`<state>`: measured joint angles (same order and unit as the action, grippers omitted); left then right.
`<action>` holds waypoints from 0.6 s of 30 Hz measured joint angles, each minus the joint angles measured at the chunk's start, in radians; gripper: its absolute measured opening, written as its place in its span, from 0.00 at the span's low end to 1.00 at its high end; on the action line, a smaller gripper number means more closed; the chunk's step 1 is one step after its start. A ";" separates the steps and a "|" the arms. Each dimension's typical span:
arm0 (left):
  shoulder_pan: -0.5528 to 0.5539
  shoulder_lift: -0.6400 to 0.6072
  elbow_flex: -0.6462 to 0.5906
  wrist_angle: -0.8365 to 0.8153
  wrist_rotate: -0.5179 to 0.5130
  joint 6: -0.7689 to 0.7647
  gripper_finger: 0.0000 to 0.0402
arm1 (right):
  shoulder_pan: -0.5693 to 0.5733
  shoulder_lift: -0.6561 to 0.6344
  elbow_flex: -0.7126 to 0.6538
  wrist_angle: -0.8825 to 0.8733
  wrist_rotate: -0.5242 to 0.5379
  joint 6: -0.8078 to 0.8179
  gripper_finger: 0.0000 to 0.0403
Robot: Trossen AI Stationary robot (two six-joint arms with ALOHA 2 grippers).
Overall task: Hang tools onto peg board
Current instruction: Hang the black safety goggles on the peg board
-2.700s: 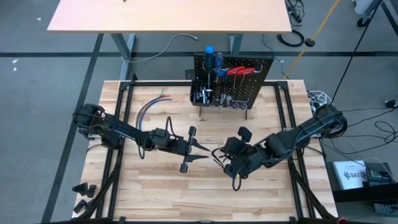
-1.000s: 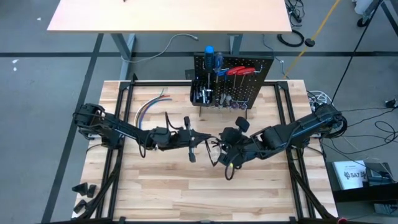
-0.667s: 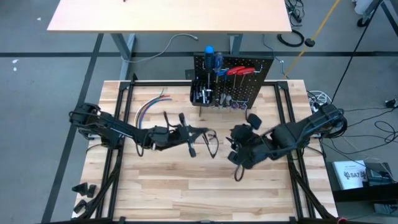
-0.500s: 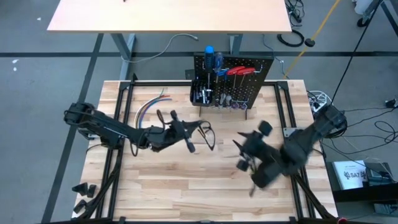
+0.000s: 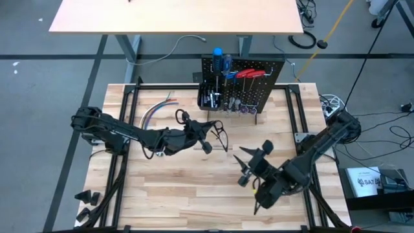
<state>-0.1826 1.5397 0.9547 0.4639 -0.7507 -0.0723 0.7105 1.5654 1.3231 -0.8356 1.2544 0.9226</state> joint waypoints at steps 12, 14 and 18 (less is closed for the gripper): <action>-0.001 0.001 0.002 0.009 0.003 0.008 0.01 | -0.065 0.055 -0.104 0.286 0.065 -0.147 0.53; -0.001 0.001 0.002 0.012 0.003 0.008 0.01 | -0.072 0.082 -0.104 0.312 0.088 -0.141 0.52; 0.000 0.001 0.002 0.031 0.005 0.011 0.00 | -0.109 0.153 -0.104 0.398 0.110 -0.184 0.50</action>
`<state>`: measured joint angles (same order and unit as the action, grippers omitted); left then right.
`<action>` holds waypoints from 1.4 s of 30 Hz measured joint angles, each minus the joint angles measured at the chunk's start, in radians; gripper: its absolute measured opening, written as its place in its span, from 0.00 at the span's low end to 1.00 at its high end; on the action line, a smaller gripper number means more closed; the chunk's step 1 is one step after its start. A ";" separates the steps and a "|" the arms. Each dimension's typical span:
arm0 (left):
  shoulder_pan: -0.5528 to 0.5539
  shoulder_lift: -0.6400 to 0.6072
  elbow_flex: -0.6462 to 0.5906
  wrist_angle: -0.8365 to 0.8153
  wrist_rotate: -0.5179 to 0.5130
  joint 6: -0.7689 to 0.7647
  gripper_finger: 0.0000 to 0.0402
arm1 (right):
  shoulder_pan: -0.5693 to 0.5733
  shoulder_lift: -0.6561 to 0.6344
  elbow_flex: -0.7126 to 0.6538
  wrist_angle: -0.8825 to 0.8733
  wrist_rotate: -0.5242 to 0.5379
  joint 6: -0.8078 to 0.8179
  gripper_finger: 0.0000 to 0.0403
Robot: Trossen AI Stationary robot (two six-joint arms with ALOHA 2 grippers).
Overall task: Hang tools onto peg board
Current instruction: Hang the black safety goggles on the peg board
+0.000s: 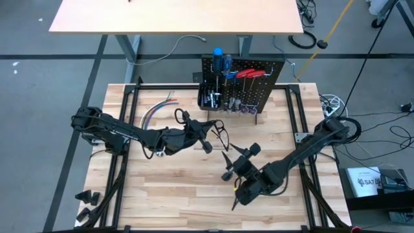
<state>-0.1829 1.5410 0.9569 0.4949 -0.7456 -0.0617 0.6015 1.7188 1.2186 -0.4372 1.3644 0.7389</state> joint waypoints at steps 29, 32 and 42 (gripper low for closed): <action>0.000 0.000 0.000 0.012 0.043 0.050 0.05 | -0.033 0.058 0.000 0.112 0.077 -0.066 0.04; 0.001 -0.001 0.000 -0.001 0.063 0.073 0.10 | -0.030 0.037 0.000 0.109 0.075 -0.070 0.03; -0.021 -0.050 -0.001 -0.065 0.047 0.162 0.41 | -0.010 -0.083 0.000 -0.384 -0.005 0.257 0.03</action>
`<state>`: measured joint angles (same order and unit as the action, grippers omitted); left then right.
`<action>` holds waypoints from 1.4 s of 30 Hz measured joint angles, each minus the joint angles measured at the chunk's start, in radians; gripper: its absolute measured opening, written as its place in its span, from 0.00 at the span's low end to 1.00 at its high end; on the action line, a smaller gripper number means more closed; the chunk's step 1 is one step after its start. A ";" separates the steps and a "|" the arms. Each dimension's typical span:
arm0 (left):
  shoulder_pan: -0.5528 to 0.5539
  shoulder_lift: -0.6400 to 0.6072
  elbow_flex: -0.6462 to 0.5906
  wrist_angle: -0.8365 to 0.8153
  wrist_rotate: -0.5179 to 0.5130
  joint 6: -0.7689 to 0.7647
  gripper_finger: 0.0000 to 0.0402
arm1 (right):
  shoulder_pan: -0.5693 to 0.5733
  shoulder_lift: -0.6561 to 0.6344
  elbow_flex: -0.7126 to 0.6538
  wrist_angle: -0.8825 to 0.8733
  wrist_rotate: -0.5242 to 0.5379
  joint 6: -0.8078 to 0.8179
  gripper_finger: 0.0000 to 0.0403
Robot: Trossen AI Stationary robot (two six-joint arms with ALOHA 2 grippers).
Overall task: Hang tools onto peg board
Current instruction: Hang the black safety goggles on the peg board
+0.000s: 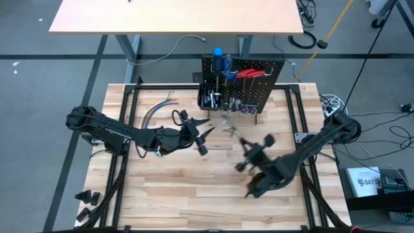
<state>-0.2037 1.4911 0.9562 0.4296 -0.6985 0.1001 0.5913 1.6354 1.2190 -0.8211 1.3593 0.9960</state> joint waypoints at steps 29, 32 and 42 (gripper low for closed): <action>0.036 -0.146 -0.044 -0.205 -0.070 0.090 0.45 | 0.298 -0.737 -0.537 -0.647 0.211 0.852 0.03; 0.059 -0.146 -0.058 -0.208 -0.070 0.085 0.45 | 0.298 -0.797 -0.510 -0.647 0.213 0.755 0.03; 0.122 -0.146 -0.077 -0.203 -0.062 0.038 0.45 | 0.298 -0.870 -0.387 -0.645 0.214 0.480 0.03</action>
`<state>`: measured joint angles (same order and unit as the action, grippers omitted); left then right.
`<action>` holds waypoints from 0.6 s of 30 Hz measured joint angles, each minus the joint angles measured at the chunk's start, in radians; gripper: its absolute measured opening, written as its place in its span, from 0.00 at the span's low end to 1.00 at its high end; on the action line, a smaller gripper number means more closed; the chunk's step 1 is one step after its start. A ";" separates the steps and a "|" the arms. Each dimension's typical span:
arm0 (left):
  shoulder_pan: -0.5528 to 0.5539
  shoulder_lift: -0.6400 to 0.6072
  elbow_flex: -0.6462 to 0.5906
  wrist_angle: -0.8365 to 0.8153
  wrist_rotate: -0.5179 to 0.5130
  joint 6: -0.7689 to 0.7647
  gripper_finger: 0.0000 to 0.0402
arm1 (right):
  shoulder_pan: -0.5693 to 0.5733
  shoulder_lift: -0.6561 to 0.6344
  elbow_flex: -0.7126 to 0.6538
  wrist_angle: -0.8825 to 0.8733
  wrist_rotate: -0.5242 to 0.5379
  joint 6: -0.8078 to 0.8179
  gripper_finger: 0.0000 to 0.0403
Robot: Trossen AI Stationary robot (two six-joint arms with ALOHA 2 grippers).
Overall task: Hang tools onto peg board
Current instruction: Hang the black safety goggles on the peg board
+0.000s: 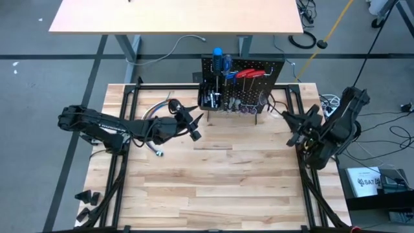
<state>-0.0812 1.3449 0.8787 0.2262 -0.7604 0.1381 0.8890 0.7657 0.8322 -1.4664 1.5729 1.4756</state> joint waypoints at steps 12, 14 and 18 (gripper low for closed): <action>0.019 0.000 0.000 0.042 0.033 -0.001 0.45 | 0.000 -0.077 0.029 -0.004 -0.001 -0.072 0.03; 0.022 0.000 0.000 0.051 0.034 0.003 0.45 | 0.000 -0.089 0.029 -0.005 -0.001 -0.074 0.03; 0.037 0.000 0.000 0.057 0.065 -0.001 0.45 | 0.000 -0.100 0.029 -0.004 -0.002 -0.074 0.03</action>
<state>-0.0438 1.3449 0.8783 0.2832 -0.6952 0.1375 0.8890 0.6657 0.8608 -1.4705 1.5711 1.4015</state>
